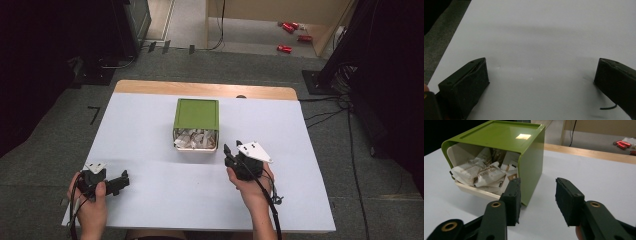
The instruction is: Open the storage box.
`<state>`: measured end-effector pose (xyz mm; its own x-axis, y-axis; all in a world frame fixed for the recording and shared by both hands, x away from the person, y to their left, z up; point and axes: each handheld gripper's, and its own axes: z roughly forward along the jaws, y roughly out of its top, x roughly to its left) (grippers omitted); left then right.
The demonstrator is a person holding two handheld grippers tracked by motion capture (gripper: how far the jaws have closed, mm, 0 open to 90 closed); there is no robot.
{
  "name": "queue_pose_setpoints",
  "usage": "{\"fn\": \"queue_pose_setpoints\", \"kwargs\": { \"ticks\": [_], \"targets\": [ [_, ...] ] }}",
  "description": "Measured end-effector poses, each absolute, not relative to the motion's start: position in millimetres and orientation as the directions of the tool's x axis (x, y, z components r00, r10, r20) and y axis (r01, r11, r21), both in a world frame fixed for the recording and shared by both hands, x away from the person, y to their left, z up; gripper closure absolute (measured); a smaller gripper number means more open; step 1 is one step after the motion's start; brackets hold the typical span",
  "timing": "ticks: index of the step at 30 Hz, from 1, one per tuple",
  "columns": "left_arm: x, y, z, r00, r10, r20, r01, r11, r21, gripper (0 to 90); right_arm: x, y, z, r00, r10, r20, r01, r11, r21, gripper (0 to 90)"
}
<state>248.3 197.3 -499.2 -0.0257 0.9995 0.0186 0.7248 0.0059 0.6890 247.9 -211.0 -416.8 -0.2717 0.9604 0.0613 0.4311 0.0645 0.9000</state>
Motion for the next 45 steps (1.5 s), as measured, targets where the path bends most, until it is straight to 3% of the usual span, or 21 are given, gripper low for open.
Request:
{"fn": "queue_pose_setpoints", "kwargs": {
  "ticks": [11,30,45],
  "targets": [
    [248,197,-499,-0.026,0.999,0.019,0.725,0.005,0.688,0.0,263,-191,-430,-0.289,0.946,0.146,0.509,0.023,0.86,66.0],
    [248,197,-499,-0.025,0.999,0.02,0.726,0.004,0.688,0.0,304,-165,-444,-0.172,0.981,0.094,0.534,0.013,0.845,75.0],
    [248,197,-499,-0.025,0.999,0.019,0.726,0.005,0.688,0.0,321,-157,-463,-0.113,0.99,0.09,0.592,-0.006,0.806,76.2]
  ]
}}
